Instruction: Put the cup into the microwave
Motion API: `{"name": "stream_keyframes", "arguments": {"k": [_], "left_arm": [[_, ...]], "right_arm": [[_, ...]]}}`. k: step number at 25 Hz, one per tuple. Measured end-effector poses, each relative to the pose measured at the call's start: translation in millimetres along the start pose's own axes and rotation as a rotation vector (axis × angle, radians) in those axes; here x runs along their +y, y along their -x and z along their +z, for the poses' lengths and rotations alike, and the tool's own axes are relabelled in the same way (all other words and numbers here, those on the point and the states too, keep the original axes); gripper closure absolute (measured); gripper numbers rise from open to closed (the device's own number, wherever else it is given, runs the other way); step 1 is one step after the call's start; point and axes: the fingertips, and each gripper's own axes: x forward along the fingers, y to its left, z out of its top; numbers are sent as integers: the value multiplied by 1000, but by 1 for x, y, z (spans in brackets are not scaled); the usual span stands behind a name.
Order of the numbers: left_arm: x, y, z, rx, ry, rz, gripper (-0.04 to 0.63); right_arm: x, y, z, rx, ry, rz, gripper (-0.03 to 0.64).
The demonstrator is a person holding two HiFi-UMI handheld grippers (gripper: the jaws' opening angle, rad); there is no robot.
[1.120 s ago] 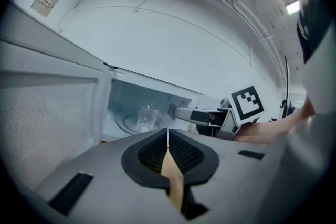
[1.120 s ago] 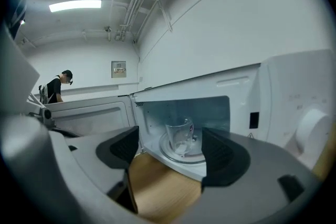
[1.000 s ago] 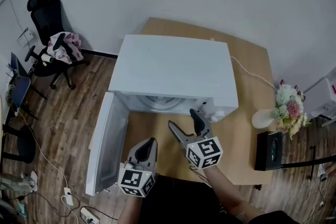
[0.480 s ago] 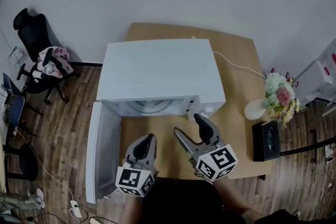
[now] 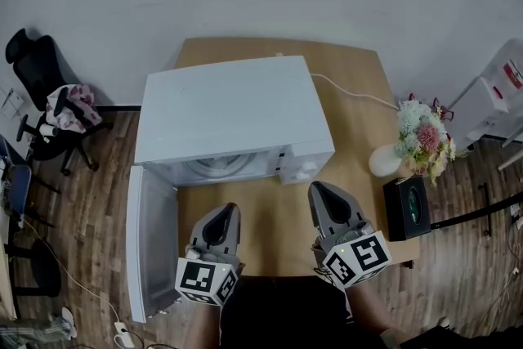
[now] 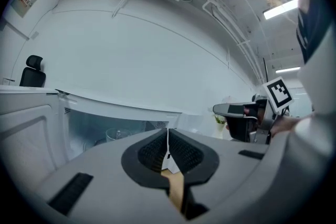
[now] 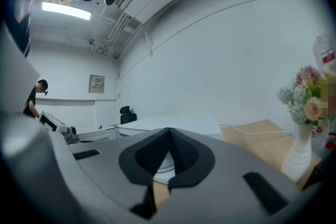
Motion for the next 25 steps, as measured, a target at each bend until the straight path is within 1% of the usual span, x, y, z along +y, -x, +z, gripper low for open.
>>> {"name": "stream_keyframes", "arguments": {"k": [4, 8, 11, 16, 20, 23, 25], "left_arm": [[-6, -4, 0, 10, -15, -15, 589], [-9, -7, -4, 24, -33, -21, 589], [-7, -7, -10, 32, -31, -1, 589], [-11, -9, -21, 55, -23, -1, 589], [-16, -12, -25, 65, -33, -8, 589], [-17, -13, -24, 61, -33, -7, 589], [-19, -14, -23, 57, -34, -10, 589]], "right_arm": [[-23, 21, -5, 0, 36, -72, 623], [-40, 41, -29, 42, 59, -137, 623], [-44, 53, -49, 91, 58, -177, 623], [-45, 59, -70, 143, 43, -208, 623], [-50, 62, -67, 135, 26, -231, 623], [-55, 63, -64, 128, -7, -239, 623], [-58, 63, -62, 127, -12, -242, 623]]}}
